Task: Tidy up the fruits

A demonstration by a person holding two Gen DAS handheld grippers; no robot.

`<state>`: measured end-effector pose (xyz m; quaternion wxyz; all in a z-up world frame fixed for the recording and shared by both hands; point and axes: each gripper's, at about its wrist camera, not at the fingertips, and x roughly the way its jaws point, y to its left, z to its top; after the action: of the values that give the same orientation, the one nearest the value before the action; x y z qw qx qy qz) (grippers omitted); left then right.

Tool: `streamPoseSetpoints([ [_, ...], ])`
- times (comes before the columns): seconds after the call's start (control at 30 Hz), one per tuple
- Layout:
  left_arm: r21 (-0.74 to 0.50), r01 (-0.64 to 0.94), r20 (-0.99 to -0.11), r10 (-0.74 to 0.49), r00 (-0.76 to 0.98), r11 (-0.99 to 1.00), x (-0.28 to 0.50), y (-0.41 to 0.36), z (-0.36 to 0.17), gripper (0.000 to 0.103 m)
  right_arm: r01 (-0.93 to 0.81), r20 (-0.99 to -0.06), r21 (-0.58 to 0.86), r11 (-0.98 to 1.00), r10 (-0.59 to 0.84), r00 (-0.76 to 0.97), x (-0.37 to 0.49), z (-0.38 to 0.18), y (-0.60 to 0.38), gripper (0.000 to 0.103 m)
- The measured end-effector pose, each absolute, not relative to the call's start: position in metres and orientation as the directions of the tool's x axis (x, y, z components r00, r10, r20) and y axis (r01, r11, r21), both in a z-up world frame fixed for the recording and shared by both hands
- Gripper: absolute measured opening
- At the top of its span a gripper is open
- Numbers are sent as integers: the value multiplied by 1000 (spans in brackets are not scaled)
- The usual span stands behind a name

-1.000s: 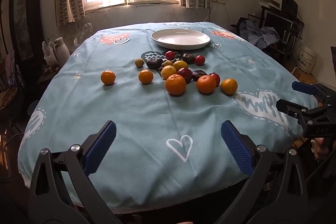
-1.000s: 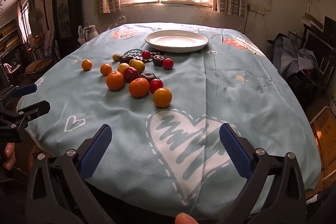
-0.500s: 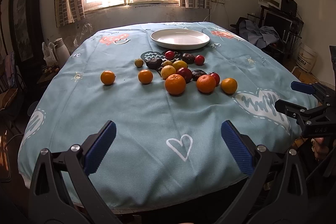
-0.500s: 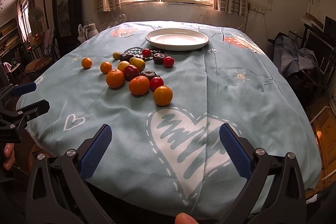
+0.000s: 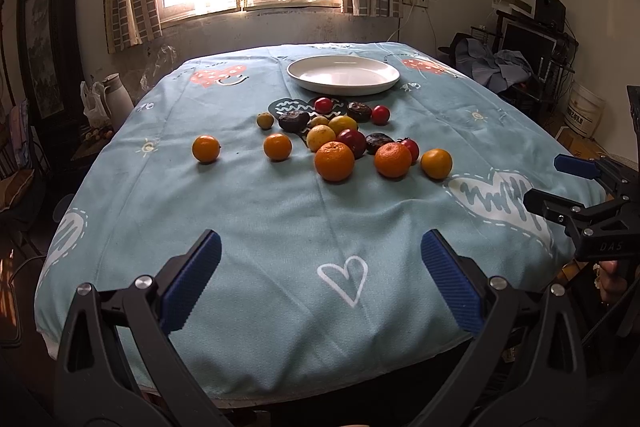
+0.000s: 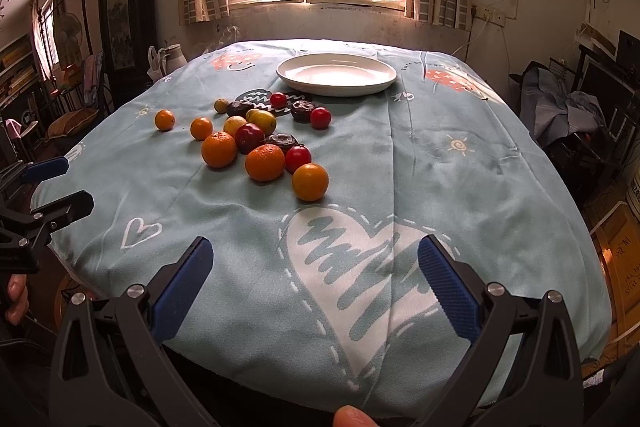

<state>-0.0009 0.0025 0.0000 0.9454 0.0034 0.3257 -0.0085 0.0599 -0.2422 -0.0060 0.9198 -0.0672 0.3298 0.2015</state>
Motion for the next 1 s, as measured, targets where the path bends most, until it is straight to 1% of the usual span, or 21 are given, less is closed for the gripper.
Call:
streamPoseSetpoints([
  [1.0,5,9,-616,-4,788,1000,-1,5,-1,101,-409,-640,15,912,323,697,62,-10,-242,102],
])
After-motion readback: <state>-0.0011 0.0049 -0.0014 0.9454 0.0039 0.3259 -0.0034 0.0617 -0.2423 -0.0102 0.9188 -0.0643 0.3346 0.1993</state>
